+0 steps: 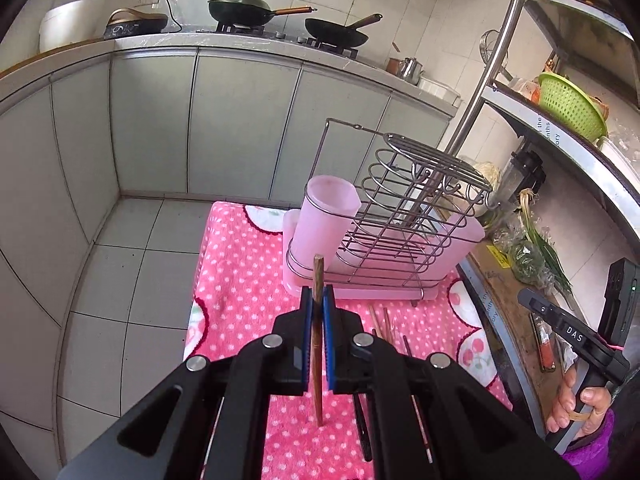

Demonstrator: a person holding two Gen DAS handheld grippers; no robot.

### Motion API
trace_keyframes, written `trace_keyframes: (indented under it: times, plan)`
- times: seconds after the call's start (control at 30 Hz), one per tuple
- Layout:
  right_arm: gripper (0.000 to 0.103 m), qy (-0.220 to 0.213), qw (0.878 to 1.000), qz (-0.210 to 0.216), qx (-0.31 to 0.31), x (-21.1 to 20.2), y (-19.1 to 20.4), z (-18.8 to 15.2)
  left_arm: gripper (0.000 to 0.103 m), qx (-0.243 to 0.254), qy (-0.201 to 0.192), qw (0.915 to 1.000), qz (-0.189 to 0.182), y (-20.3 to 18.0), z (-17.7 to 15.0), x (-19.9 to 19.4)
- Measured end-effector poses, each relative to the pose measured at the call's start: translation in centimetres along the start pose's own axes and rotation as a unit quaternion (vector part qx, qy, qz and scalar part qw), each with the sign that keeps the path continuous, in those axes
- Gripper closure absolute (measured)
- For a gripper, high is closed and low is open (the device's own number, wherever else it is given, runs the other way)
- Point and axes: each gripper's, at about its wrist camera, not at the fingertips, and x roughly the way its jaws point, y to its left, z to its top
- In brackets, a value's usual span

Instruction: Organize utensils

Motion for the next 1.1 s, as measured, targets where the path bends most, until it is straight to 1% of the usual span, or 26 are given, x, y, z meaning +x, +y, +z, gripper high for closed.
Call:
trace_keyframes:
  times: [0.07,0.1,0.2,0.3,0.33,0.37,0.43,0.47,0.7,0.8,0.93,1.0,1.03,1.1]
  plan:
    - [0.097,0.003,1.000,-0.003,-0.004,0.2,0.0,-0.1,0.098,0.005,-0.006,1.0000,0.003,-0.3,0.0,-0.2]
    - [0.097,0.013,1.000,-0.004,-0.005,0.6,0.0,-0.2,0.098,0.007,-0.008,0.9999,0.004,-0.5,0.1,-0.2]
    - [0.097,0.057,0.998,-0.005,0.007,2.7,-0.7,-0.5,0.098,0.011,-0.013,0.9999,0.002,-0.7,0.2,-0.5]
    - [0.095,0.116,0.993,-0.005,0.030,6.1,-1.8,-1.1,0.098,0.010,-0.020,0.9997,0.001,-0.8,0.4,-0.8]
    - [0.092,0.129,0.991,-0.005,0.036,7.0,-2.1,-1.4,0.098,0.009,-0.022,0.9997,-0.001,-0.8,0.4,-0.9]
    - [0.084,0.146,0.988,-0.007,0.041,8.4,-2.4,-1.6,0.098,0.009,-0.024,0.9997,-0.002,-0.8,0.5,-1.0]
    - [0.072,0.172,0.984,-0.014,0.051,10.7,-2.9,-2.1,0.098,0.010,-0.028,0.9995,-0.002,-0.7,0.7,-1.2]
    - [0.071,0.181,0.982,-0.017,0.057,11.6,-3.1,-2.3,0.098,0.010,-0.030,0.9995,-0.002,-0.6,0.8,-1.3]
    - [0.071,0.232,0.968,-0.039,0.082,17.4,-4.5,-3.0,0.098,0.008,-0.030,0.9995,-0.004,0.1,1.2,-1.1]
    - [0.071,0.242,0.965,-0.056,0.078,18.9,-4.7,-3.1,0.098,0.007,-0.028,0.9996,-0.005,0.3,1.4,-0.8]
    - [0.072,0.243,0.966,-0.073,0.057,20.0,-4.2,-2.9,0.098,0.003,-0.023,0.9997,-0.006,0.8,1.5,-0.3]
    - [0.082,0.241,0.966,-0.085,0.046,20.2,-3.9,-3.0,0.098,0.002,-0.020,0.9998,-0.006,0.9,1.5,-0.1]
    - [0.090,0.240,0.966,-0.089,0.042,20.2,-3.8,-3.0,0.098,0.001,-0.019,0.9998,-0.005,0.9,1.5,0.0]
    - [0.095,0.237,0.967,-0.086,0.038,20.0,-3.8,-3.2,0.098,-0.001,-0.017,0.9998,-0.005,1.0,1.5,0.0]
